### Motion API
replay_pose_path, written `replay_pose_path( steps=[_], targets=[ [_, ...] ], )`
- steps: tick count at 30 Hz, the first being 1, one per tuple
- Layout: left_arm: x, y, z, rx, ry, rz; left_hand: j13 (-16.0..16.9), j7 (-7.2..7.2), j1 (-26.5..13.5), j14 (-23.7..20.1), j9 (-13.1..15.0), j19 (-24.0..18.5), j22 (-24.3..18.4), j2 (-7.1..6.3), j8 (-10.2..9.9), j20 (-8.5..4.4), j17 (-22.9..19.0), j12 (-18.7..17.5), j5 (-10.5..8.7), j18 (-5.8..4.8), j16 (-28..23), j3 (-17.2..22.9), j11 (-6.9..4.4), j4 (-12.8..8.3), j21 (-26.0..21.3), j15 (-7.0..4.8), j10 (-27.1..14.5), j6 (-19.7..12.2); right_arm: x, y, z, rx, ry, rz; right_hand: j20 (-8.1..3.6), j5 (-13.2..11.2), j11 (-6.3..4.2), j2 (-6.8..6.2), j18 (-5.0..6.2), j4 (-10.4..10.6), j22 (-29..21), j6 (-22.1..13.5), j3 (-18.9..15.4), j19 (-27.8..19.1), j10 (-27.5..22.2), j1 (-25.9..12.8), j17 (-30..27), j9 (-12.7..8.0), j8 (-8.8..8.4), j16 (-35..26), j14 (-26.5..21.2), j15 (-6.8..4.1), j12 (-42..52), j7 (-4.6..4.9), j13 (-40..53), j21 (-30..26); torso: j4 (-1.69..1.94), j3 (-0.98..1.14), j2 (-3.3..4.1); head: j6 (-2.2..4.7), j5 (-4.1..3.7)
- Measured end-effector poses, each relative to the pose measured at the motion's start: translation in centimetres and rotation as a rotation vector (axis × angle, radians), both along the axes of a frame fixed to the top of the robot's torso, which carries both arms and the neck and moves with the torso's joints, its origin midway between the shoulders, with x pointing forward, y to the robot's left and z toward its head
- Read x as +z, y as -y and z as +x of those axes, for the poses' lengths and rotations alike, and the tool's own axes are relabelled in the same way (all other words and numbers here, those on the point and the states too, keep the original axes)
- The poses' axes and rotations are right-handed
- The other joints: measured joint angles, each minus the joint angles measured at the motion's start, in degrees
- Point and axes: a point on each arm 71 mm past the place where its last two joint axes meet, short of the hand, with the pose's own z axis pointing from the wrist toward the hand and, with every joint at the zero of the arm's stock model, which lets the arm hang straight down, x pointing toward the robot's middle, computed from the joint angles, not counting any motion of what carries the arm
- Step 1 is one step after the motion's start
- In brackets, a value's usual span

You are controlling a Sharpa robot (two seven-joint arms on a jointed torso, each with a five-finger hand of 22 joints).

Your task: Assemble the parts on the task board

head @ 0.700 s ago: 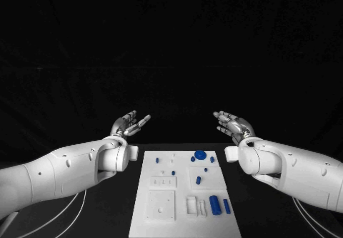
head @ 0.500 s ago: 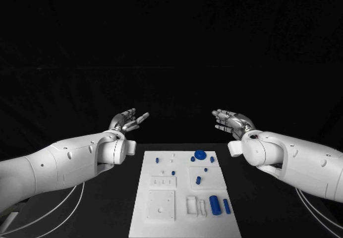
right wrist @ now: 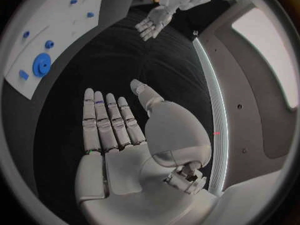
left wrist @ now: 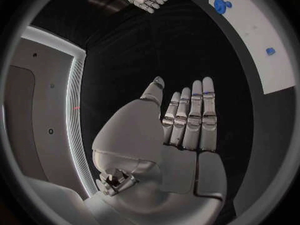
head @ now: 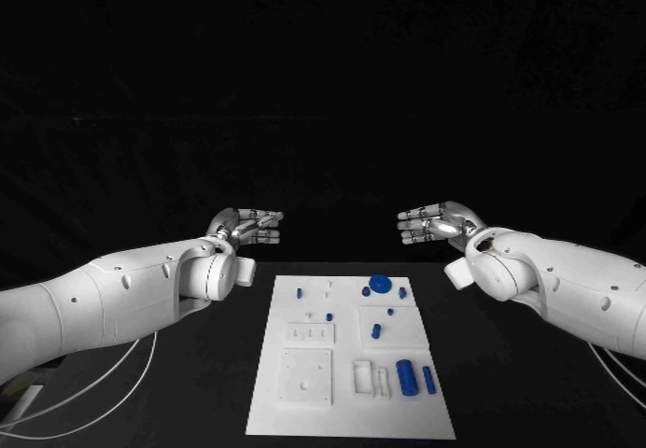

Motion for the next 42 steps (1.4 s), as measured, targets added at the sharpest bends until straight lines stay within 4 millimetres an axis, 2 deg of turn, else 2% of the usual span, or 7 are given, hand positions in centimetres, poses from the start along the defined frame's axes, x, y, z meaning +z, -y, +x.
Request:
replay_pose_path(
  steps=[6, 11, 18, 20, 25, 38, 42],
  targets=[
    [0.5, 0.0, -0.8, -0.063, -0.001, -0.018, 0.0, 0.0, 2.4, 5.8, 0.1, 2.2, 3.6, 1.09, 0.0, -4.32, 1.5, 0.0, -0.23, -3.37, 2.3, -0.1, -0.86, -0.7, 6.4, -2.64, 3.4, 2.9, 0.4, -1.3, -0.2, 0.099, 0.127, -0.228, -4.68, 0.1, -2.35, -1.41, -0.45, -1.0, 1.4, 8.0, 1.9, 11.3, 9.2, 0.0, 2.6, 0.3, 0.0, 1.7, 13.7, -3.94, 0.0, -0.91, 0.1, 4.4, 0.15, -0.14, 0.62, -0.08, 0.13],
    [1.7, 0.1, -1.6, -0.122, 0.015, -0.032, 0.0, 0.0, 2.6, 7.4, 0.1, 1.6, 6.2, 0.92, 0.0, -4.92, 2.6, 0.0, -0.58, -3.4, 4.2, -1.2, -0.87, -1.5, 10.4, -3.2, 3.4, 2.9, 0.7, -2.6, -0.6, 0.177, 0.224, -0.403, -8.99, 0.9, -4.04, -2.7, -1.15, -1.4, 4.4, 11.5, 2.8, 20.4, 13.8, -0.1, 8.6, 0.3, 0.0, 6.4, 23.7, -7.44, 0.0, -1.63, 0.2, 10.4, 0.32, -0.36, 1.74, 0.24, -0.04],
    [3.0, 0.3, -3.2, -0.196, 0.031, -0.047, 0.1, 0.22, 1.2, 7.0, 0.1, -0.6, 10.3, 0.12, 0.0, -5.6, 5.9, 0.0, -1.2, -3.5, 11.2, -3.6, -0.88, -2.1, 16.8, -3.73, 3.0, 2.6, 0.8, -4.5, -0.9, 0.242, 0.327, -0.623, -12.48, 0.9, -5.53, -4.55, -1.85, -1.5, 10.4, 13.2, 5.3, 26.1, 17.4, -0.7, 22.1, 0.3, 0.0, 16.6, 28.4, -10.33, 0.0, -2.26, 0.3, 18.8, 0.73, -0.69, 3.65, 0.93, -0.51],
    [3.5, 0.5, -3.6, -0.218, 0.037, -0.053, 0.1, 0.3, -0.3, 6.9, 0.1, -0.6, 10.7, -0.88, 0.0, -5.61, 6.4, 0.0, -4.67, -3.5, 12.7, -4.4, -0.81, -1.6, 17.6, -3.81, 2.5, 1.8, 0.7, -5.1, -0.9, 0.25, 0.355, -0.687, -14.03, 1.2, -6.4, -6.81, -2.28, -1.2, 16.0, 14.1, 7.5, 27.7, 19.5, -1.2, 32.6, 0.4, 0.0, 24.1, 29.4, -11.38, 0.0, -2.64, 0.5, 25.1, 0.85, -0.79, 4.31, 1.08, -0.69],
    [4.3, 1.0, -4.4, -0.263, 0.052, -0.06, 0.1, 0.28, -2.6, 6.0, 0.0, -0.8, 11.4, -4.35, 0.0, -5.41, 7.6, 0.0, -6.19, -3.48, 17.0, -1.6, -0.77, -0.2, 19.5, -3.72, 2.1, 1.3, 0.5, -6.0, -0.9, 0.254, 0.411, -0.817, -14.42, -0.1, -6.27, -8.26, -2.32, -0.8, 20.0, 14.1, 9.6, 28.3, 18.8, -2.1, 37.5, 0.4, 0.0, 28.3, 29.6, -11.51, 0.2, -2.65, 0.5, 28.9, 1.2, -1.02, 5.71, 1.38, -0.91],
    [6.2, 1.9, -5.3, -0.333, 0.092, -0.047, 0.2, 0.07, -2.3, 4.8, 0.0, -1.8, 11.5, -4.08, 0.0, -5.62, 7.1, 0.0, -5.88, -3.49, 18.6, -1.7, -1.3, -1.1, 20.1, -3.92, 4.0, 1.5, -0.1, -7.9, -1.4, 0.239, 0.516, -1.022, -13.88, -4.4, -6.29, -13.18, -2.33, 2.6, 27.5, 14.7, 16.0, 27.7, 18.4, -1.2, 39.7, 0.6, 0.0, 32.8, 29.6, -11.51, 0.2, -3.25, 0.5, 31.7, 1.97, -1.44, 8.26, 1.99, -1.28],
    [6.5, 2.0, -5.3, -0.34, 0.101, -0.042, 0.2, 0.07, -2.3, 4.8, 0.0, -1.8, 11.5, -4.08, 0.0, -5.62, 7.1, 0.0, -5.88, -3.49, 18.6, -1.7, -1.29, -1.4, 20.5, -3.92, 4.0, 1.5, -0.7, -8.2, -1.7, 0.239, 0.524, -1.05, -13.88, -4.8, -6.29, -13.2, -2.33, 3.0, 29.4, 14.8, 16.4, 27.7, 18.4, -1.1, 39.9, 0.6, 0.0, 34.1, 29.5, -11.5, 0.2, -3.31, 0.5, 32.2, 2.07, -1.47, 8.71, 2.01, -1.38]
  ],
)
